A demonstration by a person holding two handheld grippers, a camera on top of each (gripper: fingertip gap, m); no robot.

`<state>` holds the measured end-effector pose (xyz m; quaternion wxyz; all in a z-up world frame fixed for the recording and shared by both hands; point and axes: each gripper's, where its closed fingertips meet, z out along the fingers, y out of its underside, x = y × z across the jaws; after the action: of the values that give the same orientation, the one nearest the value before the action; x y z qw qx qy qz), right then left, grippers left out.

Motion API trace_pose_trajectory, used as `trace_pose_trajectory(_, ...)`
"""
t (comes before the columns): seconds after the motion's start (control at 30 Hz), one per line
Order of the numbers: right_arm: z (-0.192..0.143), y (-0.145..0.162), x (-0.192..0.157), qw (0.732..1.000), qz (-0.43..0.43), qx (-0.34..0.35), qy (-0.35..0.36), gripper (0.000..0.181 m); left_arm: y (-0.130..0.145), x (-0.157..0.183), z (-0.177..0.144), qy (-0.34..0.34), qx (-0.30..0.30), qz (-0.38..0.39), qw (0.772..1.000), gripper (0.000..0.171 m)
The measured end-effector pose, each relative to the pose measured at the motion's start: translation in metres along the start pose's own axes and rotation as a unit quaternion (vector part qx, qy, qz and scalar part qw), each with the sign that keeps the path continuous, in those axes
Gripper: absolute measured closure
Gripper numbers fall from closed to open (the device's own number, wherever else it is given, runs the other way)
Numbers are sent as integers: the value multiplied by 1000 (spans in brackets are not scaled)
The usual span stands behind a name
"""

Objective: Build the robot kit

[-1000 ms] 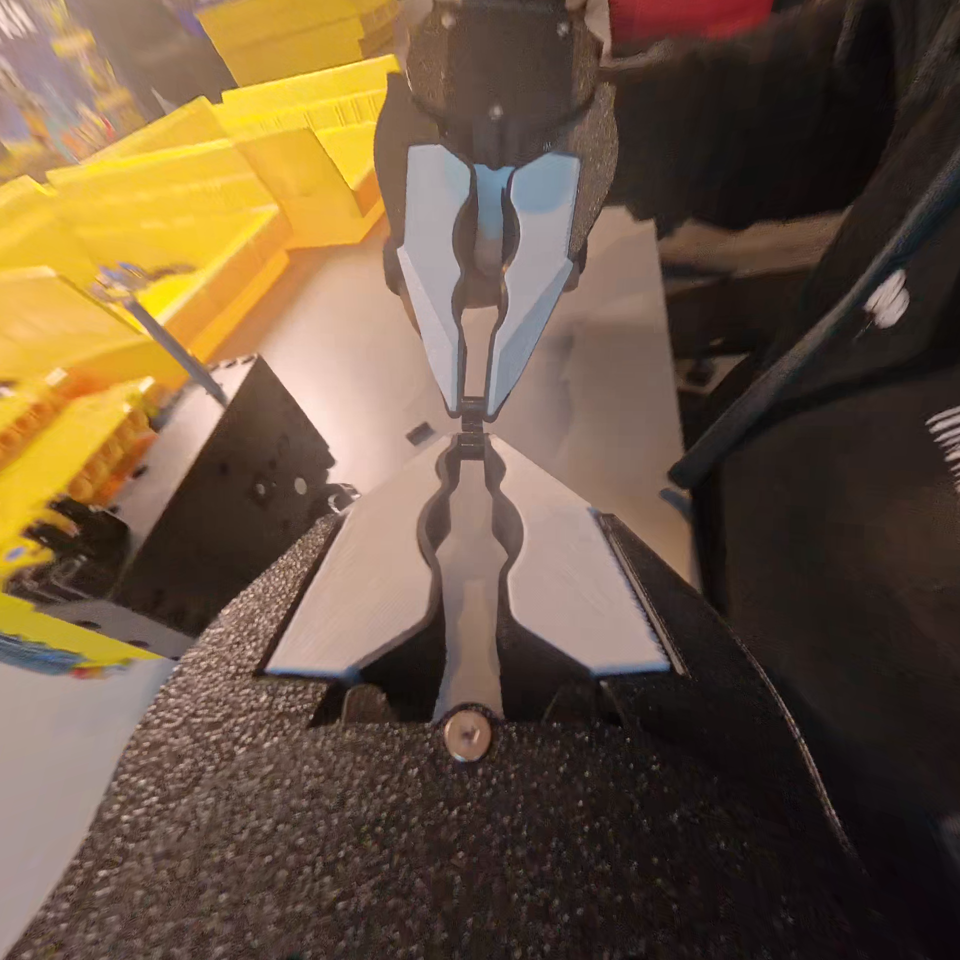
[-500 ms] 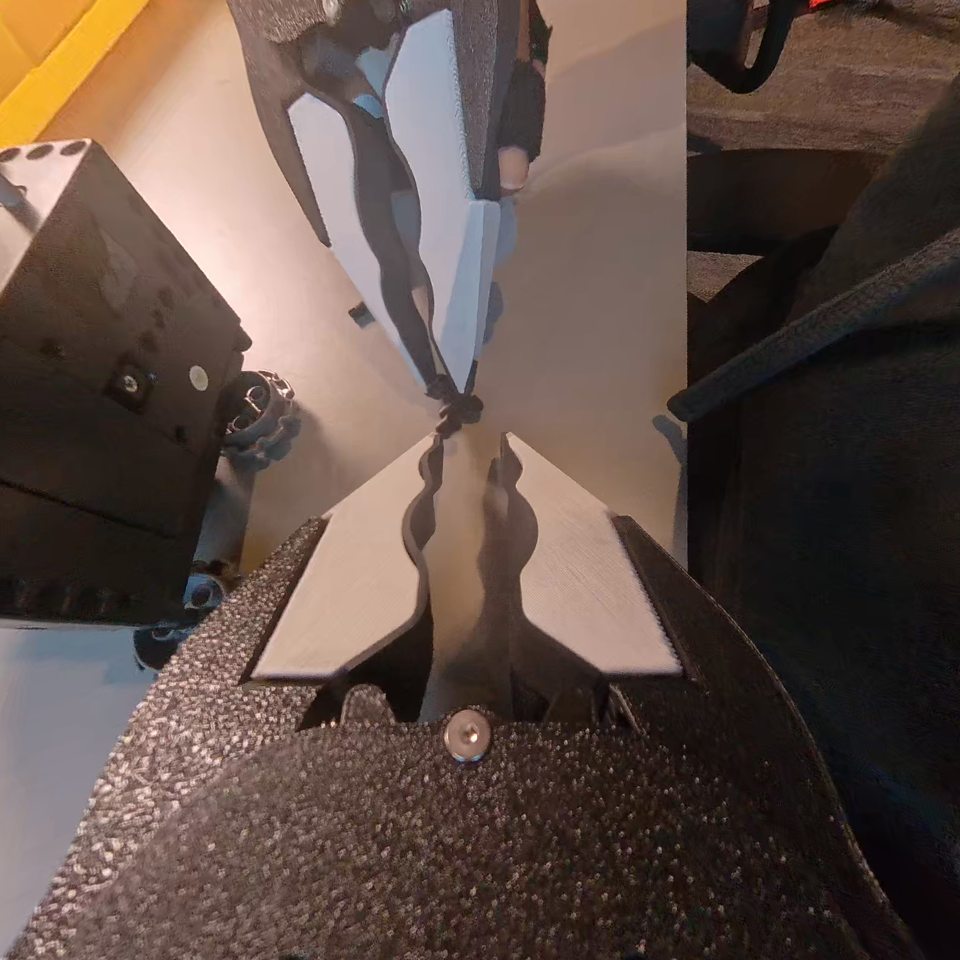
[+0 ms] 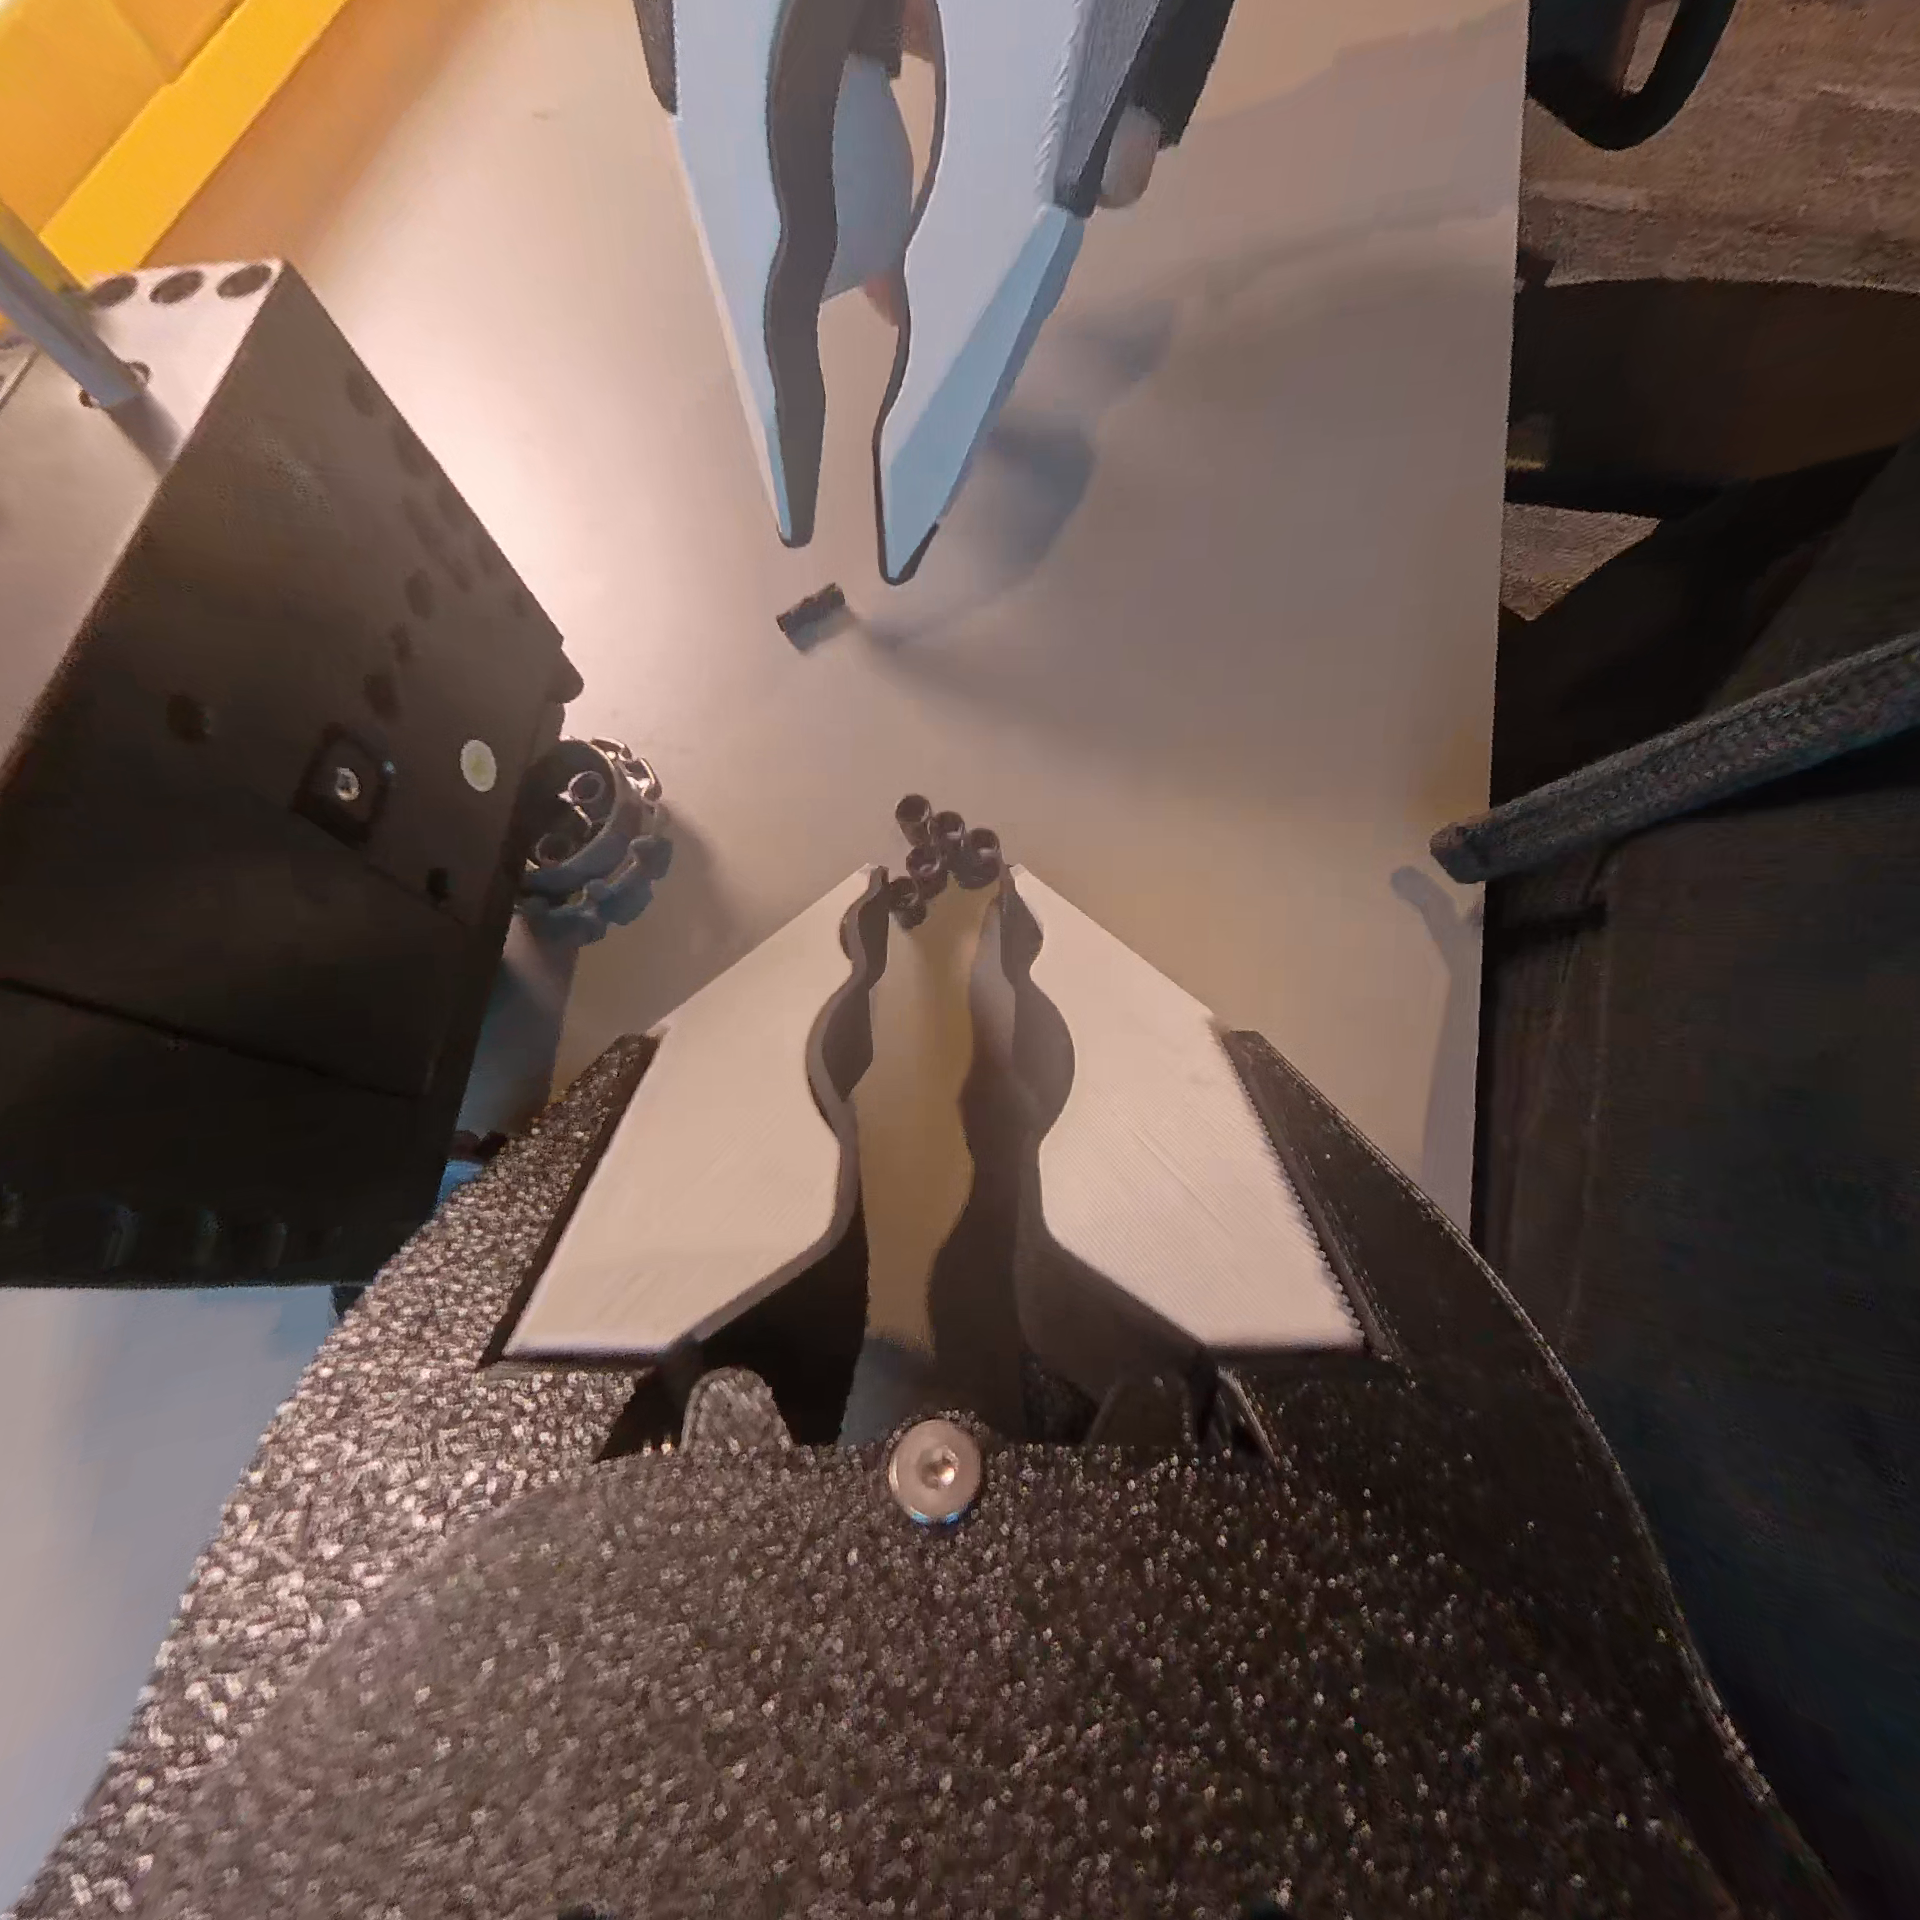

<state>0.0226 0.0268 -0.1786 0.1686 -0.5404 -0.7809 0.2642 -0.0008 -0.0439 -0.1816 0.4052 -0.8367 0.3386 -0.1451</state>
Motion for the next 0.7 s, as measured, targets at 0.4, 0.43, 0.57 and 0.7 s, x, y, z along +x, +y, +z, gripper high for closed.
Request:
trace_pose_trajectory(0.4,12,3,8,1000,13,-9,16,164,-3,2,4,11,-16,-20,1000,157)
trace_pose_trajectory(0.43,13,3,8,1000,13,-10,14,165,-4,4,3,18,-10,-29,999,156)
trace_pose_trajectory(0.57,14,2,9,1000,11,-13,11,169,-5,-2,-1,11,3,-47,999,154)
trace_pose_trajectory(0.7,14,2,11,1000,11,-13,8,172,2,-5,5,11,-25,-28,999,149)
